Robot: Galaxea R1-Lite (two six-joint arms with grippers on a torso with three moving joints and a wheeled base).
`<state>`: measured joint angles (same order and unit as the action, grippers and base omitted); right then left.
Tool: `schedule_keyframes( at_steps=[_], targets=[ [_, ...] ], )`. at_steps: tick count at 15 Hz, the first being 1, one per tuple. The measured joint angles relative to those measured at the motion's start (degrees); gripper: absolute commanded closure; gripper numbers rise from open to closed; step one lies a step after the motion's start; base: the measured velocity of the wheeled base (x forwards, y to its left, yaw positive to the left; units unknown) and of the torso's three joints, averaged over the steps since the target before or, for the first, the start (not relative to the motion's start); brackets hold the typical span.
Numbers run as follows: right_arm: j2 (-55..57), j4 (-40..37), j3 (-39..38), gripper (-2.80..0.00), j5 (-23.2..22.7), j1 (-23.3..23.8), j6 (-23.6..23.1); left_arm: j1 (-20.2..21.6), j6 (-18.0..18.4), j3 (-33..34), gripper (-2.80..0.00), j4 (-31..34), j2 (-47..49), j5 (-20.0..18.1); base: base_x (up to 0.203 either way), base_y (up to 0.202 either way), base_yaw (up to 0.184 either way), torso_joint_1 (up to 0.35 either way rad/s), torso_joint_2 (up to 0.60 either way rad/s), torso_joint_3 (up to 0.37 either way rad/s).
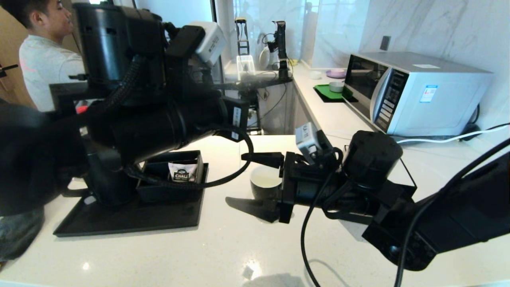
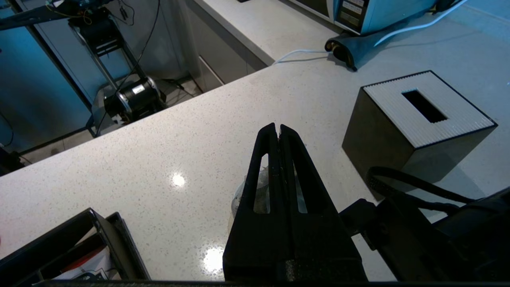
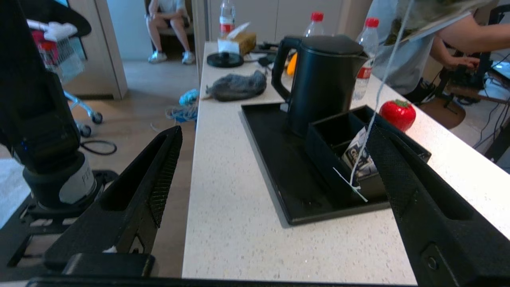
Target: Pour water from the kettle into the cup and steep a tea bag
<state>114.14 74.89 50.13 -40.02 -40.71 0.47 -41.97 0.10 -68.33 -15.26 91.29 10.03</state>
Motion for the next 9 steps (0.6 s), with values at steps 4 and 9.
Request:
schedule_keyframes(
  at_steps=[4,9],
  targets=[
    [2.90,3.46,0.11,-2.80,0.20,-0.02,2.37,-0.02,-0.03,-0.30,0.00,0.11,-0.64,0.02,0.000,0.000,0.000,0.000,0.00,0.000],
    [5.89,4.62,1.34,-2.80,0.56,0.40,3.81,-0.04,-0.02,-0.30,0.00,0.33,-1.32,0.06,0.000,0.000,0.000,0.000,0.00,0.000]
  ],
)
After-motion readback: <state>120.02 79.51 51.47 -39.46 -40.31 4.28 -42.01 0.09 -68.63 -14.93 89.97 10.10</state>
